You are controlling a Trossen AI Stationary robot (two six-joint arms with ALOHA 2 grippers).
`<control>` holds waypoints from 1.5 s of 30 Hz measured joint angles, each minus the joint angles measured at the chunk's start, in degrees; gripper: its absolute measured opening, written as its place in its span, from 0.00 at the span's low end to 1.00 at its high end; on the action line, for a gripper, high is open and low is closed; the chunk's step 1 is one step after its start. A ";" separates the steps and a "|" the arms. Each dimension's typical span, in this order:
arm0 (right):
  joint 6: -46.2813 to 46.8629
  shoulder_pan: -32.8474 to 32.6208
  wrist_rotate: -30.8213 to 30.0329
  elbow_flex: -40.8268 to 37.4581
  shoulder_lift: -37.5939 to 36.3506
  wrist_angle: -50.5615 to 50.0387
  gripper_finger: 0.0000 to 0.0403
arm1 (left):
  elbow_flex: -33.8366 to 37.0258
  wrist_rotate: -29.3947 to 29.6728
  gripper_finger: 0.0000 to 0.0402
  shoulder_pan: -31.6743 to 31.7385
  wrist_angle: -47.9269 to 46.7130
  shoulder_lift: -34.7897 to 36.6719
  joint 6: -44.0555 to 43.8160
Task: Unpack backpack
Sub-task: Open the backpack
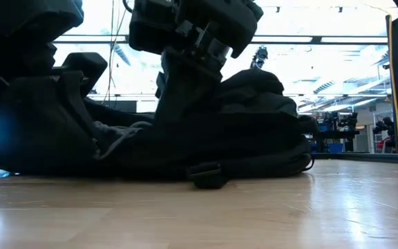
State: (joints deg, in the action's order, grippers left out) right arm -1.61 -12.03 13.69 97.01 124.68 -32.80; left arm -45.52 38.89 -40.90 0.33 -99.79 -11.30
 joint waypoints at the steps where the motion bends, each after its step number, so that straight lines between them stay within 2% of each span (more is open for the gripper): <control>1: 0.00 -0.17 -0.55 0.00 -0.11 -0.63 0.00 | 0.00 0.00 0.00 -0.01 -0.05 0.00 -0.42; 10: 0.36 -2.27 -1.00 0.00 -2.15 -5.53 0.00 | -0.07 -0.04 0.00 0.04 -3.18 0.07 -2.56; 22: -1.35 -8.26 -0.22 -0.04 -6.35 -11.49 0.00 | 0.00 0.71 0.00 0.06 -6.84 0.07 -5.67; 28: 1.26 -9.28 -8.61 -0.04 -6.36 -9.83 0.00 | 0.00 0.90 0.00 0.07 -6.61 0.07 -5.67; 31: 4.26 -7.88 -12.46 -0.07 -6.36 -4.05 0.01 | 0.00 0.92 0.00 0.08 -6.45 0.07 -5.70; 36: 1.41 -5.43 -11.12 -0.04 -6.14 2.74 0.13 | 0.00 0.96 0.00 0.10 -6.03 0.07 -5.67; 45: -3.65 -6.12 -11.69 -0.17 -0.99 9.17 0.49 | 0.02 1.02 0.00 1.17 -5.68 0.02 -5.39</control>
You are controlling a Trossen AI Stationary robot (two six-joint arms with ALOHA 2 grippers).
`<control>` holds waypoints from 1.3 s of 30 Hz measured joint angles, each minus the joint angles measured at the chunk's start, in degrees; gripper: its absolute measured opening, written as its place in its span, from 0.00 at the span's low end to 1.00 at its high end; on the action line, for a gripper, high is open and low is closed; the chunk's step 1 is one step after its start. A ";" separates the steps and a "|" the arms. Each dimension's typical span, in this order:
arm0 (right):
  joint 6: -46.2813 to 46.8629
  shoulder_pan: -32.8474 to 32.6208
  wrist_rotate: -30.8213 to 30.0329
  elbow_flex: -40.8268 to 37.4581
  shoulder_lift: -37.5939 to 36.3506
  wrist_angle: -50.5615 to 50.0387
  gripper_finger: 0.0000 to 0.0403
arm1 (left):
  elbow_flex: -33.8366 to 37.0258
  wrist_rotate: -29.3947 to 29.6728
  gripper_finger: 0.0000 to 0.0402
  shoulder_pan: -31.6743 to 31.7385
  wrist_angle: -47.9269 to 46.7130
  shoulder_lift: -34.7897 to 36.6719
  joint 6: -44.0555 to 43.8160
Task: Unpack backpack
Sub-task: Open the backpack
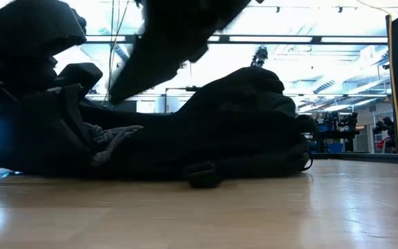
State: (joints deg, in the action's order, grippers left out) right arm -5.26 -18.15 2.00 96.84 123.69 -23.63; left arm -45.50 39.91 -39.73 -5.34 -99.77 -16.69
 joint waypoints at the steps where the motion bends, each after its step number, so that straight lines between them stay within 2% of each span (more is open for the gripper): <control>1: 0.04 -0.13 -0.65 0.02 0.43 0.97 0.52 | 0.00 0.07 0.00 0.15 -0.01 0.00 0.00; 5: 0.33 -0.18 -5.86 0.09 1.88 0.30 0.59 | 0.00 0.24 0.00 0.46 0.29 0.00 0.07; 10: 0.36 -0.13 -13.47 0.11 3.53 -2.26 0.55 | 0.00 0.30 0.00 0.70 0.89 0.00 0.15; 14: 0.22 -0.18 -17.49 0.11 3.68 -3.79 0.42 | 0.00 0.34 0.00 0.72 0.93 0.00 0.24; 21: 0.17 -0.18 -18.08 0.57 3.55 -4.10 0.10 | 0.00 0.32 0.00 0.72 0.49 0.00 0.18; 24: 0.15 -0.22 -18.08 0.59 3.52 -4.35 0.02 | 0.00 0.29 0.00 0.72 0.46 0.00 0.13; 26: 0.42 -0.22 -18.08 0.59 3.52 -4.92 0.03 | 0.00 0.29 0.00 0.72 0.52 0.00 0.09; 39: -1.33 -1.82 -18.91 0.61 3.46 -5.93 0.23 | 0.00 -0.08 0.00 0.72 0.68 0.00 -0.07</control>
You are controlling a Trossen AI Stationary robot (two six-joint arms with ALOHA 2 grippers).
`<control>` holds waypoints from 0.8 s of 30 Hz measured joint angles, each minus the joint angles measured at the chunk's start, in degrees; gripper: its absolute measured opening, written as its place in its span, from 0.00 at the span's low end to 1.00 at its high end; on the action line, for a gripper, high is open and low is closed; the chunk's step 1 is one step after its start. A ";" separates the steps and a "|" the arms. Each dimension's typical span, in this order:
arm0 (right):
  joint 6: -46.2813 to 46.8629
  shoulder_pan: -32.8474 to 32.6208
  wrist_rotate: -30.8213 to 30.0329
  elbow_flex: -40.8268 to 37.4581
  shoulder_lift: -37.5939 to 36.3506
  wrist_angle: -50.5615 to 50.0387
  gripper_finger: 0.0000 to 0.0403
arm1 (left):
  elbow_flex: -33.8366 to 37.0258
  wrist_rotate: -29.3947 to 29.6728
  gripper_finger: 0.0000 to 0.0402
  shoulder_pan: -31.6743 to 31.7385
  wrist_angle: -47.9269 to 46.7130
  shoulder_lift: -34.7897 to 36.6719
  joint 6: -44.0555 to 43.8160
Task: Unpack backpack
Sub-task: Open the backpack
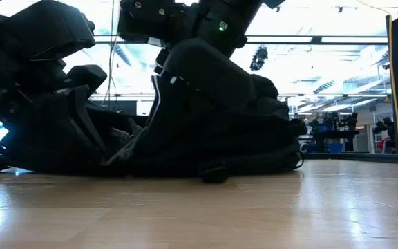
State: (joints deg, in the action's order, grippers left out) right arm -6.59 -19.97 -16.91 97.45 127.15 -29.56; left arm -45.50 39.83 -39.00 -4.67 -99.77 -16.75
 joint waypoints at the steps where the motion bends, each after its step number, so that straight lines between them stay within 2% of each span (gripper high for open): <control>1: -0.23 -0.25 -0.44 0.00 0.00 -0.08 0.24 | 0.00 0.00 0.00 0.00 0.00 0.00 0.00; 7: -1.80 -2.53 -7.11 0.00 -0.31 -0.39 0.28 | 0.00 0.02 0.00 0.00 0.04 0.00 -0.02; 11: -5.55 -4.56 -9.49 0.00 -0.44 2.25 0.27 | 0.00 0.04 0.00 0.02 0.11 0.00 -0.02; 15: -8.24 -6.04 -9.31 0.00 -0.44 5.53 0.26 | 0.00 0.07 0.00 0.02 0.11 0.00 -0.02; 19: -8.70 -6.31 -6.55 0.09 -0.10 8.68 0.27 | 0.00 0.09 0.00 0.02 0.35 0.00 -0.02; 24: -10.79 -5.01 -6.42 -0.54 1.19 8.22 0.27 | 0.00 0.15 0.00 0.02 0.57 0.00 -0.02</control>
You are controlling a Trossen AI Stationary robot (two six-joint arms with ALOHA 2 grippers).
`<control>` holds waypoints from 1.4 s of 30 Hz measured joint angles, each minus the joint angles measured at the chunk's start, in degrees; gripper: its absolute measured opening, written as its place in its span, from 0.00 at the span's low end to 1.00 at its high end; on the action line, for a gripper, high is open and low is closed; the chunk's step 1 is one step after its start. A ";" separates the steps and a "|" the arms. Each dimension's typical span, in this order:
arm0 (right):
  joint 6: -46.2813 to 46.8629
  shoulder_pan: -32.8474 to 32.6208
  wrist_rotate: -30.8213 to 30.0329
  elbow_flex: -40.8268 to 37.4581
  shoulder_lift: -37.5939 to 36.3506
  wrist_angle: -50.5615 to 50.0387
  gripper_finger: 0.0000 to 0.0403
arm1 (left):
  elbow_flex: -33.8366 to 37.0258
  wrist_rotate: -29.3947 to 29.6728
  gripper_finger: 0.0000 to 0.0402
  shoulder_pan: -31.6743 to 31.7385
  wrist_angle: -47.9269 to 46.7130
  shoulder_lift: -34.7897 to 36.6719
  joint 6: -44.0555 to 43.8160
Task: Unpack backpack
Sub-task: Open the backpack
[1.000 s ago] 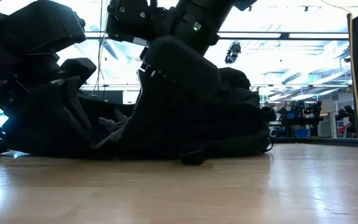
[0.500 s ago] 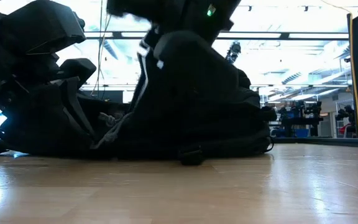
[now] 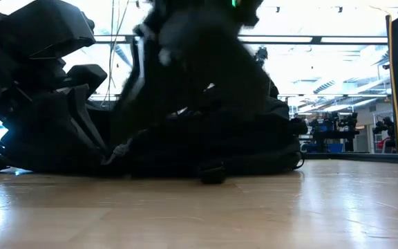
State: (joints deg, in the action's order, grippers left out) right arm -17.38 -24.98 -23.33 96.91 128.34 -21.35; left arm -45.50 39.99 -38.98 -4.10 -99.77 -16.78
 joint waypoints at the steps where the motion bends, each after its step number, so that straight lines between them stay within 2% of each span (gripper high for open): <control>1: -0.46 0.33 0.20 -0.11 0.21 -0.18 0.27 | 0.00 0.06 0.00 0.03 -0.06 0.00 0.00; 8: -2.88 2.19 -1.02 -0.16 1.04 -0.79 0.27 | 0.00 0.11 0.00 0.37 -0.07 0.00 0.02; 12: -4.07 2.63 -3.72 -0.16 1.04 -1.02 0.28 | 0.00 0.22 0.00 0.52 -0.06 0.00 0.02; 20: -3.68 3.43 -3.95 -0.54 1.04 -1.43 0.24 | 0.00 0.17 0.00 0.52 -0.08 0.00 0.00; 25: -3.27 3.81 -2.13 -0.56 1.04 -1.31 0.18 | 0.00 -0.13 0.00 0.50 -0.11 0.00 0.00; 31: -3.29 3.84 -2.02 -0.56 1.04 -1.45 0.02 | 0.00 -0.16 0.00 0.50 -0.39 0.00 0.00; 42: -2.70 2.18 -3.89 -0.60 -1.46 -6.00 0.00 | -0.13 0.02 0.00 0.52 -1.13 0.09 0.00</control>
State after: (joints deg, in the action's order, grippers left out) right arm -20.08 -22.80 -27.22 96.31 126.88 -27.35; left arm -45.63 40.01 -38.46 -5.23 -99.68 -16.78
